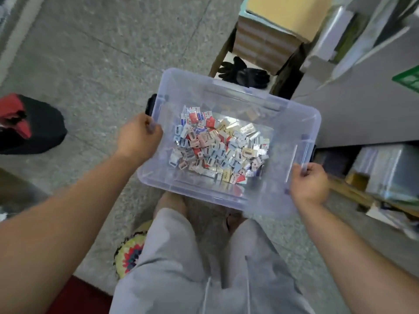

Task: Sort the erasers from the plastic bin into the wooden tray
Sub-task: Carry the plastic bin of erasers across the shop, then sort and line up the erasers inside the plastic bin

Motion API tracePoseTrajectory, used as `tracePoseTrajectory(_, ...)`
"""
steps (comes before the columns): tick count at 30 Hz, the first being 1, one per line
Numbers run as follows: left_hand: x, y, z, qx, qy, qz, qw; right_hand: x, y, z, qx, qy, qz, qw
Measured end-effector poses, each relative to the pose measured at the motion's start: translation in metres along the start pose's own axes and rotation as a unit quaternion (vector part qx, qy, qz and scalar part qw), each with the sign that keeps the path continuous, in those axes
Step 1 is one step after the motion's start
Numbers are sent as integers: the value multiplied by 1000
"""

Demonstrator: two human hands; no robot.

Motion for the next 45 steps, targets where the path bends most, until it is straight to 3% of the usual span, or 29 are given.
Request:
tracePoseTrajectory(7, 53, -110, 78, -72, -43, 95, 992, 34, -28, 61, 80, 26, 126, 988)
tracePoseTrajectory(12, 72, -154, 127, -116, -55, 154, 980, 58, -40, 100, 116, 34, 161, 979)
tracePoseTrajectory(25, 74, -163, 169, -8, 19, 210, 977, 63, -58, 125, 183, 27, 33, 982)
tracePoseTrajectory(29, 74, -167, 174, -7, 46, 228, 972, 62, -62, 123, 207, 13, -5, 978)
tracePoseTrajectory(40, 68, -166, 177, -26, 72, 263, 962, 59, -61, 125, 219, 121, -20, 968)
tracePoseTrajectory(45, 73, -163, 181, 17, 7, 288, 958, 54, -60, 131, 224, 142, 7, 964)
Point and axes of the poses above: each hand's wrist, its own y-axis away from the middle knuckle, its own z-axis out of the palm, x = y × z, the point moved 10 cm from there along -y, towards the middle knuckle, and after that the axes turned 9 degrees about -z, right-handed, at the moved point
